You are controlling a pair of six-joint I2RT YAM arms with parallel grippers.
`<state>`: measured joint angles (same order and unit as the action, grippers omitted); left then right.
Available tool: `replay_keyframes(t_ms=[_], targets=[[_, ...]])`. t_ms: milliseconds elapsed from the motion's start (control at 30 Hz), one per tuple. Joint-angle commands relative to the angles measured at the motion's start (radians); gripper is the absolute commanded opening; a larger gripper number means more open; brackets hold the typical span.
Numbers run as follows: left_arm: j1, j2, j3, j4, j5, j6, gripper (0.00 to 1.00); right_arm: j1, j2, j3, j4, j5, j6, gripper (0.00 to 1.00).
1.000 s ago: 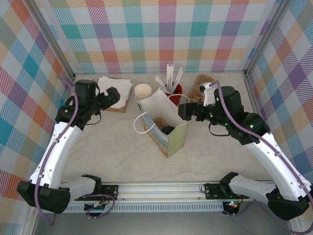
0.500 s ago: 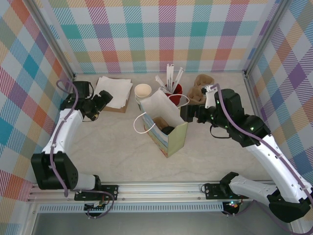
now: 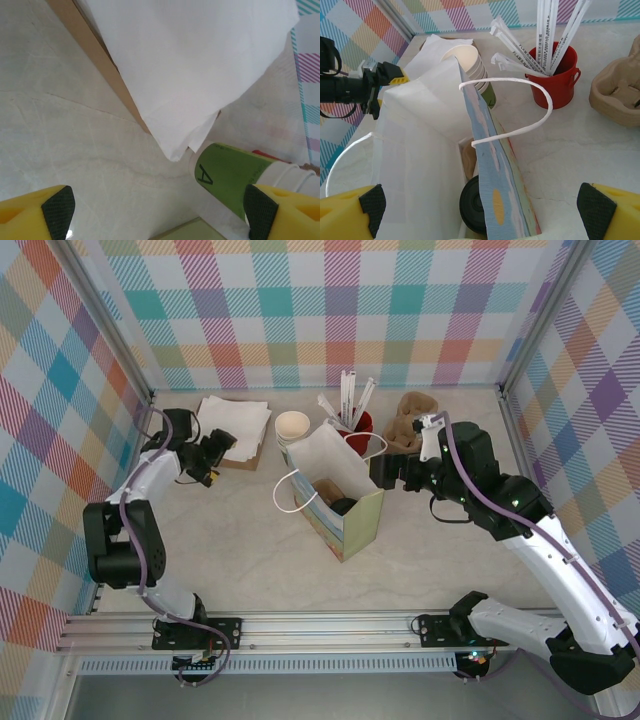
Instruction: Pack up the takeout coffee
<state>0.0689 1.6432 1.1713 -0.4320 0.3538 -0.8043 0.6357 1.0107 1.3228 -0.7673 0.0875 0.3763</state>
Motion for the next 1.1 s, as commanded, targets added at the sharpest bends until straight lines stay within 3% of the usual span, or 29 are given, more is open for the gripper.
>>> replay_keyframes(t_ms=[0, 600, 1067], targets=[[0.017, 0.058, -0.009, 0.090, 0.058, -0.068, 0.87, 0.006, -0.023, -0.010, -0.009, 0.018, -0.014, 1.00], [0.016, 0.229, 0.056, 0.208, 0.105, -0.108, 0.65, 0.005, -0.002, -0.012, -0.002, 0.001, -0.012, 1.00], [0.016, 0.251, 0.081, 0.210, 0.121, -0.104, 0.37, 0.005, 0.012, -0.011, 0.013, -0.018, -0.016, 1.00]])
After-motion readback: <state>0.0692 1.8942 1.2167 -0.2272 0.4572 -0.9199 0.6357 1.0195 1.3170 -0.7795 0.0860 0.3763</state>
